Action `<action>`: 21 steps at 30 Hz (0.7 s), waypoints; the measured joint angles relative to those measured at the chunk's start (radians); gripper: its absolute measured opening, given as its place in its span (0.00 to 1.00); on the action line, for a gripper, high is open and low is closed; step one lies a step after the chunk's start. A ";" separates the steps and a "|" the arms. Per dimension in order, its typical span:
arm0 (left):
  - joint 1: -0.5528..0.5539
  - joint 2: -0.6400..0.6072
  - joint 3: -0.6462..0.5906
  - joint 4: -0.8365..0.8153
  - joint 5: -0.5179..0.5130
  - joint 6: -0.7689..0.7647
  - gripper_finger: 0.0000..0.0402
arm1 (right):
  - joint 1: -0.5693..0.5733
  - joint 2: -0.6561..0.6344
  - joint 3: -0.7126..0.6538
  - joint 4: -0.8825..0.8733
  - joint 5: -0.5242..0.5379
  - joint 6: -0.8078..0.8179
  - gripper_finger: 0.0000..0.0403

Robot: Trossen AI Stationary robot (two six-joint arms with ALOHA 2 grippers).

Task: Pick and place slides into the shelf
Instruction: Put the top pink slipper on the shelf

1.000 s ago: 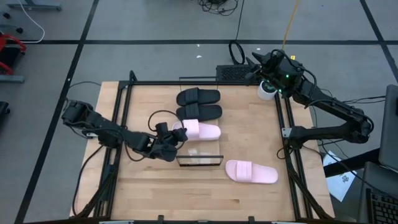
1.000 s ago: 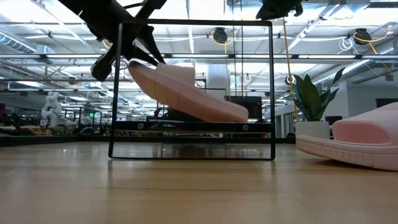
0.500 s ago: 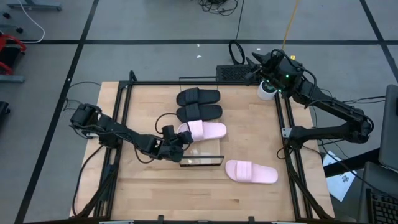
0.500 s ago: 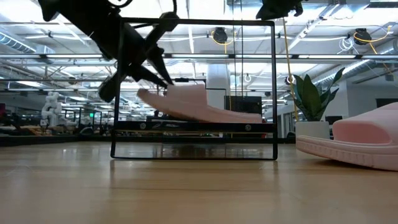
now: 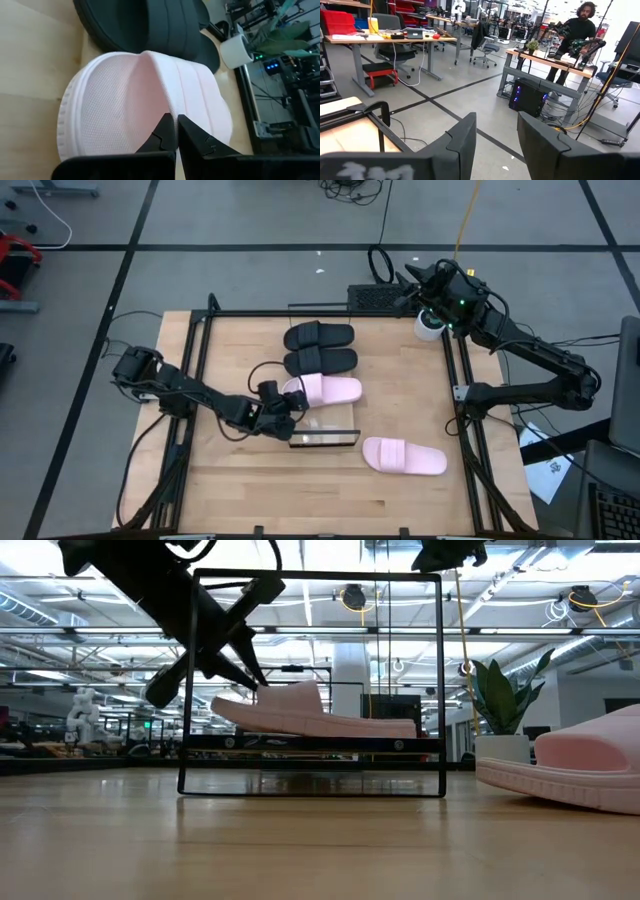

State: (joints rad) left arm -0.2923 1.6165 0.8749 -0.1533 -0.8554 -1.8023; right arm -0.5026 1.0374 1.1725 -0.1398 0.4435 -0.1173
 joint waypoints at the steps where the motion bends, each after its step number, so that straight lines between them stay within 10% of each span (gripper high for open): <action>1: 0.004 0.000 0.000 -0.005 0.001 -0.004 0.00 | 0.000 0.000 0.000 0.000 0.000 0.000 0.33; 21: 0.080 -0.001 0.000 -0.024 0.041 0.070 0.00 | 0.000 0.000 0.000 0.000 0.000 -0.003 0.33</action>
State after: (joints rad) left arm -0.2123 1.6154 0.8753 -0.1771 -0.8149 -1.7321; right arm -0.5026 1.0374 1.1725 -0.1398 0.4435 -0.1200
